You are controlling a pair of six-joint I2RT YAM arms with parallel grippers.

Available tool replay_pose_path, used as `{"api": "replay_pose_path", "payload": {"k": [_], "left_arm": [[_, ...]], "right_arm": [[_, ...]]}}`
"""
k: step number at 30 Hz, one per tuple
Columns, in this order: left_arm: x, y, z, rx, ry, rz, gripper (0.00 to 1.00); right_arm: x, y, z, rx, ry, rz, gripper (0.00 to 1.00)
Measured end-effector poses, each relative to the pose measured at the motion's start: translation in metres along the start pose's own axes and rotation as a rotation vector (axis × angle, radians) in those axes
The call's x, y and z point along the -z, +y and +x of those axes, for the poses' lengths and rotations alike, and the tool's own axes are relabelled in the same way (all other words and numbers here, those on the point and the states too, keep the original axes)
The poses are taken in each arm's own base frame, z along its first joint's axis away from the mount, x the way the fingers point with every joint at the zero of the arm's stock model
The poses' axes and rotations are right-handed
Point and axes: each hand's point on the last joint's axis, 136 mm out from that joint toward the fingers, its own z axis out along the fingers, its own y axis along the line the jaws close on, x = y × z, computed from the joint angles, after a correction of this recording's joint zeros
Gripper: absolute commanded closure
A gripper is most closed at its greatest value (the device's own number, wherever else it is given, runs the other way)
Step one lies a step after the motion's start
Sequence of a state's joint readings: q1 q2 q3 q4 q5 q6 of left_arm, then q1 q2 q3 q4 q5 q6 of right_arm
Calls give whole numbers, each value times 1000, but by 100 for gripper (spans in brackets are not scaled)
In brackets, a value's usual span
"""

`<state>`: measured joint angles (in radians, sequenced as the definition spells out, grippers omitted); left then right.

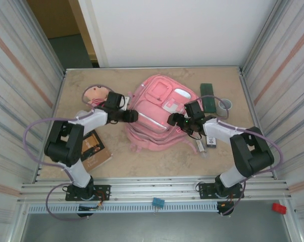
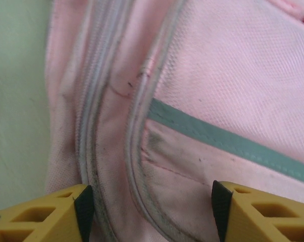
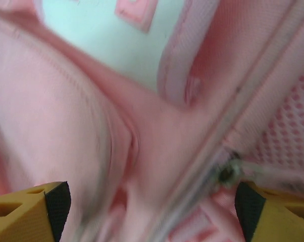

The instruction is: Pack books, pencil case, and school supplies into a backpack

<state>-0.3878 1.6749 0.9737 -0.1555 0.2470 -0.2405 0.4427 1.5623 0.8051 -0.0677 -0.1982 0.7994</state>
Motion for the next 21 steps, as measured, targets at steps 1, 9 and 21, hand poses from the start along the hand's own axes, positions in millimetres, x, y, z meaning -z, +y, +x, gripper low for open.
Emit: {"api": "replay_pose_path", "payload": {"k": [1,9,21], "left_arm": [[5,-8,9,-10,3,-4,35],[30,-66,82,-71,41,-5,32],[72,-72,96,-113,-7,-34,22]], "right_arm": [[-4,-2,-1,1,-3,7,15],[-26,8,-22,16,-53,-34,17],[-13,36,-24,76,-47,-96,6]]}}
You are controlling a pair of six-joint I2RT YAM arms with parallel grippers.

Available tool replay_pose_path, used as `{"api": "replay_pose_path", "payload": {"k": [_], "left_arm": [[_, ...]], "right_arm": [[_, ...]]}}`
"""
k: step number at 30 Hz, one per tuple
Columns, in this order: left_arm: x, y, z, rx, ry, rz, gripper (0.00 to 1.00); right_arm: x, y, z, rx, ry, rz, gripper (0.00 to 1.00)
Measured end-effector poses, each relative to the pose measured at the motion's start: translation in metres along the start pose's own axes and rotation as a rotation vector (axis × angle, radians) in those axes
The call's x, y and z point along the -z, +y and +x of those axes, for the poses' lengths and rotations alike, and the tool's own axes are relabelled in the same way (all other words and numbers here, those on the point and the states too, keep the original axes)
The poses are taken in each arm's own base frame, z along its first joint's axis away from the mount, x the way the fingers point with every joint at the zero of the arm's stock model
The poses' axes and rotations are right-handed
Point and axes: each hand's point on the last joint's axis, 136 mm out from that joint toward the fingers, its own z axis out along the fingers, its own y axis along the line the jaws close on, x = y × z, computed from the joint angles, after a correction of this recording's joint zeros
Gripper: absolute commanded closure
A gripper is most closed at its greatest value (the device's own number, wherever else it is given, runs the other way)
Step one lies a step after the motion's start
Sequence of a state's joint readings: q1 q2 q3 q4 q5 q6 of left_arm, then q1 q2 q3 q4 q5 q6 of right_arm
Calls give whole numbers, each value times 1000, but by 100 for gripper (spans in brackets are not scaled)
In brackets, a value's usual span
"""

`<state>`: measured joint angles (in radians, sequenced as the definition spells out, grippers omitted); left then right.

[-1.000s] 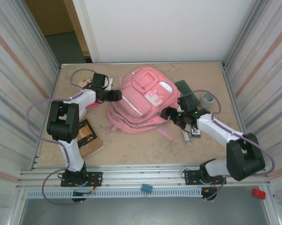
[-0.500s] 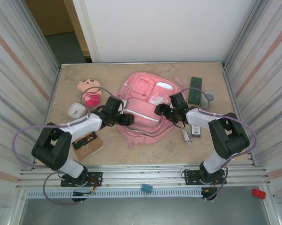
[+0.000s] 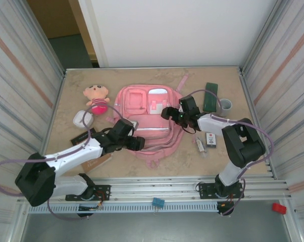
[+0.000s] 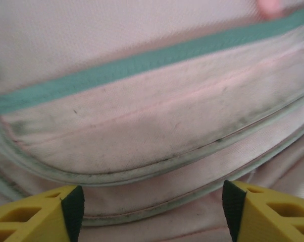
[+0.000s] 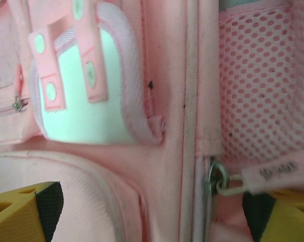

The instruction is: Pack books, pencil case, and school supplies into a backpack

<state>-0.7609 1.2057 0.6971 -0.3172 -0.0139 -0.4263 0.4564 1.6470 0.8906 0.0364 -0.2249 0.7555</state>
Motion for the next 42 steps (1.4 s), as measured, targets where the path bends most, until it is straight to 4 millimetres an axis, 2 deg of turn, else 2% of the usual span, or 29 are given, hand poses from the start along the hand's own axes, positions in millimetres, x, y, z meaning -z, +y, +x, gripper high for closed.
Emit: {"api": "replay_pose_path", "payload": {"k": [3,6,8,11,14,18,21,25,30,32,34,36,40,42], "left_arm": [[20,1,-35,-9,-94,0,22],[35,24,-79,41,-181,-30,24],[34,42,-101,65,-204,-62,26],[16,63,-119,82,-175,-95,29],[-13,75,-115,86,-101,-100,30],[-48,77,-87,101,0,-66,32],[-61,78,-58,124,53,-43,32],[-62,69,-39,118,49,-30,31],[-49,47,-15,72,64,-26,25],[-41,40,-11,41,74,-26,18],[-29,35,-12,6,70,-37,18],[-12,29,-22,-55,37,-53,19],[27,6,-64,-241,-121,-22,22],[40,-7,-76,-356,-176,12,22]], "right_arm": [[29,9,-7,5,-22,1,6],[60,17,-20,0,-69,-17,12],[71,20,-26,-7,-84,-35,14],[65,18,-26,-16,-62,-29,20],[43,15,-13,-16,0,-13,22],[10,3,13,-22,90,29,25],[1,-1,25,-29,106,38,25],[3,-2,39,-29,81,22,25],[29,-2,67,-26,76,26,19],[42,0,70,-22,72,31,16],[58,6,65,-14,41,22,14],[78,14,53,-9,-18,-6,13],[121,24,25,0,-153,-65,11],[133,25,17,7,-190,-75,11]]}}
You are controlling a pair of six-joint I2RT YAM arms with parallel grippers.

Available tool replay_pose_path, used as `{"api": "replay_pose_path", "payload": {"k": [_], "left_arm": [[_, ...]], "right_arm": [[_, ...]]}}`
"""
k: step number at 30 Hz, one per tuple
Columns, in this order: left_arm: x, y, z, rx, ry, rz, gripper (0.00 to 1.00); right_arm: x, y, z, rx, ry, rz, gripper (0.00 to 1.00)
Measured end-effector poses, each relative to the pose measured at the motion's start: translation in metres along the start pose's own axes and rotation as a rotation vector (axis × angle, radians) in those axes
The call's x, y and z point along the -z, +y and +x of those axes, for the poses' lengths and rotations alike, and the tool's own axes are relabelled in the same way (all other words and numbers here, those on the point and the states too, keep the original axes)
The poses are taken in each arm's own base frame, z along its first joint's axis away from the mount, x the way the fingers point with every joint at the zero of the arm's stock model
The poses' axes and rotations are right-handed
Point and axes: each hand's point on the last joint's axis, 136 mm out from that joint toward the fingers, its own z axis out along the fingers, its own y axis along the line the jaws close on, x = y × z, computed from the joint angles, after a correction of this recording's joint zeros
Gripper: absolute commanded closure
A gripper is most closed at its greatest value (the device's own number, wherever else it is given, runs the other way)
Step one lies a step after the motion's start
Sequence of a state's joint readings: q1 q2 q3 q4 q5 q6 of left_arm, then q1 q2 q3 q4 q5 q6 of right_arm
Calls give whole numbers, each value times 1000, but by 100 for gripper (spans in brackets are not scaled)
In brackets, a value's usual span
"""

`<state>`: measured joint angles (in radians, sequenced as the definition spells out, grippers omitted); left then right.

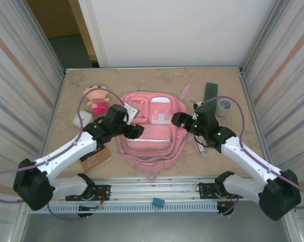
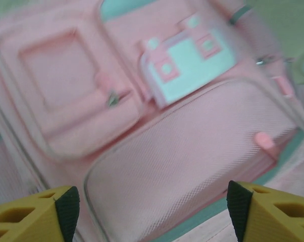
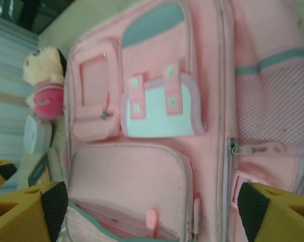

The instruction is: Pack books, pencil case, and school supplies into a backpack

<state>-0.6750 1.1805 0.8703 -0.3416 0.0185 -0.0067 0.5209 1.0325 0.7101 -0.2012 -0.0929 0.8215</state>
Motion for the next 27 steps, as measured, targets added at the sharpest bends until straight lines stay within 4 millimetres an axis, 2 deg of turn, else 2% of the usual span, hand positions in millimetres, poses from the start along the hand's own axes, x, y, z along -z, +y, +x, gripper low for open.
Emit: {"api": "replay_pose_path", "payload": {"k": [2,4,10,13,15,22,23,24,27], "left_arm": [[1,-12,-4,-125,-14,64,23],[-5,-28,3,-251,8,151,24],[-40,-84,53,-612,139,370,19],[-52,-90,70,-705,187,408,17],[-58,-91,74,-748,196,417,17],[-65,-98,72,-861,168,428,15],[-67,-99,72,-876,165,415,16],[-71,-98,71,-891,163,394,22],[-85,-96,75,-931,184,331,50]], "right_arm": [[7,0,-6,15,-29,-9,11],[10,-4,-4,19,-37,-8,11],[4,-24,16,18,3,17,11],[4,-31,23,17,10,24,11],[7,-32,24,17,5,19,11],[15,-26,19,33,-27,-11,10],[15,-27,20,35,-26,-11,10],[15,-29,22,36,-22,-8,10],[12,-34,26,36,-16,-4,10]]}}
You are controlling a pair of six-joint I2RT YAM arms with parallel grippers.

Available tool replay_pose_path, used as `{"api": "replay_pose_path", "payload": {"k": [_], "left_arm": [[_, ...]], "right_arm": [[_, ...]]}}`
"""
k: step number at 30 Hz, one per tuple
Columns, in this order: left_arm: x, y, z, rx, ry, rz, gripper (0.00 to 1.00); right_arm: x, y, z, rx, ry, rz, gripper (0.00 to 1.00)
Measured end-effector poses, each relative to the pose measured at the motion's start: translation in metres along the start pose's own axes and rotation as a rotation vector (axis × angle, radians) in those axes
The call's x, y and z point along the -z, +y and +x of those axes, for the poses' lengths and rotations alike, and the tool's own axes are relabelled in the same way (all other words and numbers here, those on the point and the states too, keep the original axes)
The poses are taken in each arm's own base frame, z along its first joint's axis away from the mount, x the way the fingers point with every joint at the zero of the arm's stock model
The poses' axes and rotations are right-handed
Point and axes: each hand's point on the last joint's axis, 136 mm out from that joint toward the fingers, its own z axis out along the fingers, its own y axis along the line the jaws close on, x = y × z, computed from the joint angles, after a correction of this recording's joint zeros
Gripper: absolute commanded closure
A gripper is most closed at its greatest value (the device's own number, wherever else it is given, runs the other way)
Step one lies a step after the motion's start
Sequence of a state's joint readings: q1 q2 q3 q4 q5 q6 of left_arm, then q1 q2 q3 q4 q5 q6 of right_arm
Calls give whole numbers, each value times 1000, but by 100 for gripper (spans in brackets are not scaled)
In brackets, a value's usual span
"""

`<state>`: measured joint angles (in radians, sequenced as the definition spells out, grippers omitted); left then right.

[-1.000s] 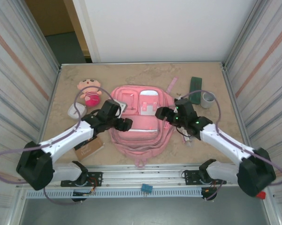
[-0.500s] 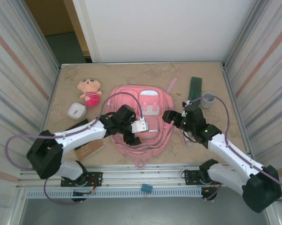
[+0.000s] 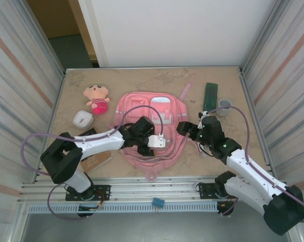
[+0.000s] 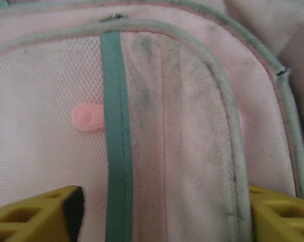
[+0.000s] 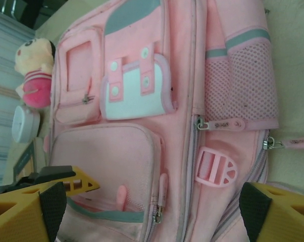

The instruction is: Pack books, pencil case, and school supplies into a backpack

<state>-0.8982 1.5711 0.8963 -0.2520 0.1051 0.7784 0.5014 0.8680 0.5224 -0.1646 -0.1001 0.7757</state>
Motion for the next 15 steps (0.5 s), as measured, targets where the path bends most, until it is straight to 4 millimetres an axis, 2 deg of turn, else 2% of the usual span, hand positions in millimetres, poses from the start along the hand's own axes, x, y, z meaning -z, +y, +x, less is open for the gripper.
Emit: {"api": "replay_pose_path", "payload": {"k": [2,3,4,7,10,15], "left_arm": [[-6,-3,2,-7,22,-6,75],[-6,-3,1,-2,21,-11,94],[-4,-1,-1,-1,16,-15,100],[10,4,-7,22,-13,0,100],[37,16,-14,75,-78,29,100],[103,43,-22,142,-240,15,100]], "right_arm": [[-2,-2,3,2,5,-1,10],[-2,-3,4,6,5,-2,10],[-3,-4,4,9,6,-3,11],[-4,-8,2,13,3,-16,11],[-4,-12,-7,2,-15,-48,12],[-3,-19,-16,-22,-34,-121,11]]}}
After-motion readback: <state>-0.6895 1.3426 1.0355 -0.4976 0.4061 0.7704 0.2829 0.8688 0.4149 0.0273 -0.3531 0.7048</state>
